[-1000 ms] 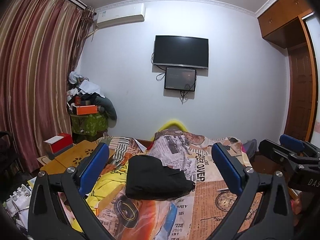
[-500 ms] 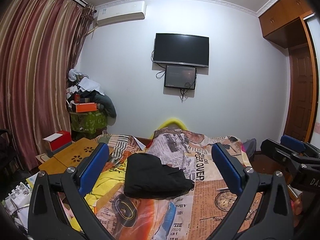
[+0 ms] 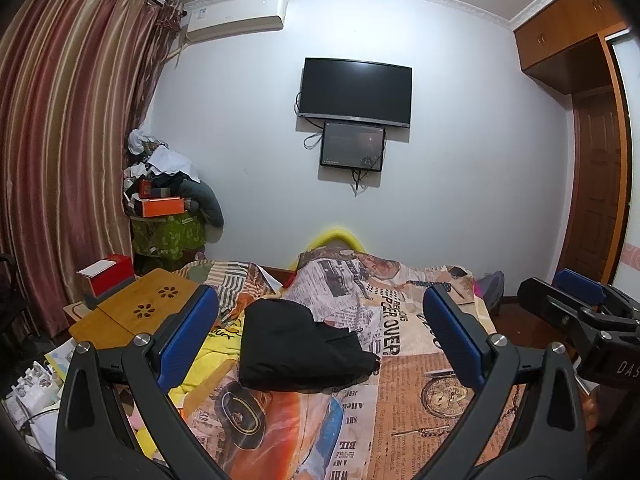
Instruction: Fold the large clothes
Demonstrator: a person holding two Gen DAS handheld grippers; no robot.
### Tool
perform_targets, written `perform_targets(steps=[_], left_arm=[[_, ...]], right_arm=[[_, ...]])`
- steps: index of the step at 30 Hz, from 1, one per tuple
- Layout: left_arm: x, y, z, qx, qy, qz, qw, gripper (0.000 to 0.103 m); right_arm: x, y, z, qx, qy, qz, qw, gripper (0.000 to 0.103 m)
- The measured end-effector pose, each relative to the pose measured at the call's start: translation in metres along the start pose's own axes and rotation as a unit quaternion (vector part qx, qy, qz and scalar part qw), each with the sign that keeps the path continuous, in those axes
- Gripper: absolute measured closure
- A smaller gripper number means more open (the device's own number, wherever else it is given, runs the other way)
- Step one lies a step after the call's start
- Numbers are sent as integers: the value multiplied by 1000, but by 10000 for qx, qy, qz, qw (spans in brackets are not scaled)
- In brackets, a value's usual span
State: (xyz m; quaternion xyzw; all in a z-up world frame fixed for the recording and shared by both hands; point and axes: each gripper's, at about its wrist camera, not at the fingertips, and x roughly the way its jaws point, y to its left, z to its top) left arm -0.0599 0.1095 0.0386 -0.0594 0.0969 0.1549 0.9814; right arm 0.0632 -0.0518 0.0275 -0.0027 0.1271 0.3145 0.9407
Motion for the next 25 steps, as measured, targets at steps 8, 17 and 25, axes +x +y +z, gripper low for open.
perform_targets(steps=[8, 17, 25], left_arm=[[0, -2, 0, -15, 22, -39, 10000, 0], [1, -3, -2, 16, 30, -94, 9999, 0], [1, -4, -3, 31, 20, -105, 9999, 0]], right_arm=[[1, -1, -1, -16, -19, -16, 10000, 2], [2, -2, -2, -23, 23, -67, 10000, 2], [3, -1, -3, -26, 55, -98, 9999, 2]])
